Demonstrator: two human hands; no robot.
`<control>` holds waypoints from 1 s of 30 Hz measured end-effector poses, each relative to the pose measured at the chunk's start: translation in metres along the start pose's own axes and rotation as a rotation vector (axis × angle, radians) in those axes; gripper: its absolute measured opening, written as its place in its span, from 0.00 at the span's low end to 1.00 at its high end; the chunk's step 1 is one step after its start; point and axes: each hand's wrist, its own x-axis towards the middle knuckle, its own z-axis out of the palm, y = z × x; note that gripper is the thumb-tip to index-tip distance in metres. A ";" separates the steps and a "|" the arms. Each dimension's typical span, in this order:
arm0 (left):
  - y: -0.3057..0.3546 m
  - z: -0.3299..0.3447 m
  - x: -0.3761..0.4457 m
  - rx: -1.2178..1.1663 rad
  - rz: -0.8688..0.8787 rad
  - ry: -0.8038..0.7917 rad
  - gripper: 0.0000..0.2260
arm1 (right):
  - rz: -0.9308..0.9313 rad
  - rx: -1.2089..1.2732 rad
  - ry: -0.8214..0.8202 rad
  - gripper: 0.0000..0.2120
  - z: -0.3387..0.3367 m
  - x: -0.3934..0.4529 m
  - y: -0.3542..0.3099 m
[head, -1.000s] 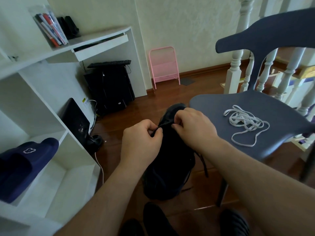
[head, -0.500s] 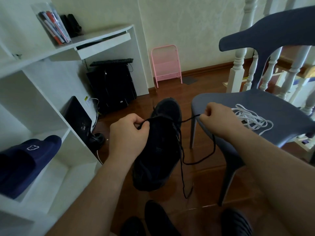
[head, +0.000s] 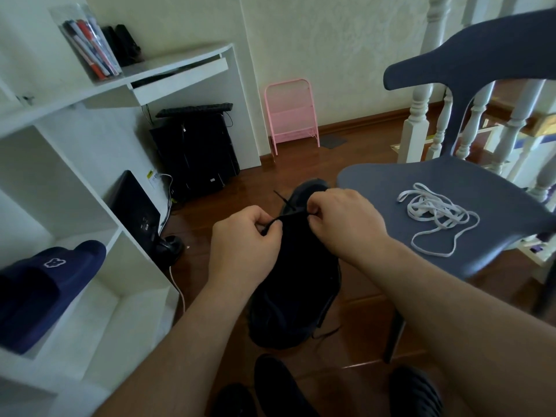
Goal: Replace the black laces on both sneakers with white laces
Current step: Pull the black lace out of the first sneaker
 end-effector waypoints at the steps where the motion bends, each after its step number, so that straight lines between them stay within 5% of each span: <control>1: -0.002 -0.001 0.001 0.003 -0.008 -0.001 0.08 | -0.017 -0.005 -0.024 0.06 -0.001 0.000 0.000; 6: -0.008 -0.011 0.007 -0.021 -0.079 -0.002 0.06 | 0.022 0.118 -0.227 0.06 -0.030 0.001 0.008; 11: 0.002 -0.007 0.004 -0.021 -0.063 -0.044 0.06 | 0.128 0.270 -0.223 0.11 -0.048 0.003 0.016; 16: -0.001 -0.005 0.005 -0.031 -0.051 -0.004 0.06 | 0.081 -0.001 -0.538 0.09 -0.047 -0.004 0.012; 24: -0.012 -0.006 0.008 -0.086 -0.120 0.020 0.09 | 0.334 0.259 -0.116 0.03 -0.042 0.001 0.036; 27: -0.012 -0.005 0.006 -0.099 -0.115 0.012 0.09 | 0.335 0.318 -0.094 0.14 -0.041 -0.002 0.033; 30: -0.011 -0.005 0.005 -0.113 -0.122 0.012 0.09 | 0.264 0.385 -0.130 0.07 -0.037 -0.006 0.020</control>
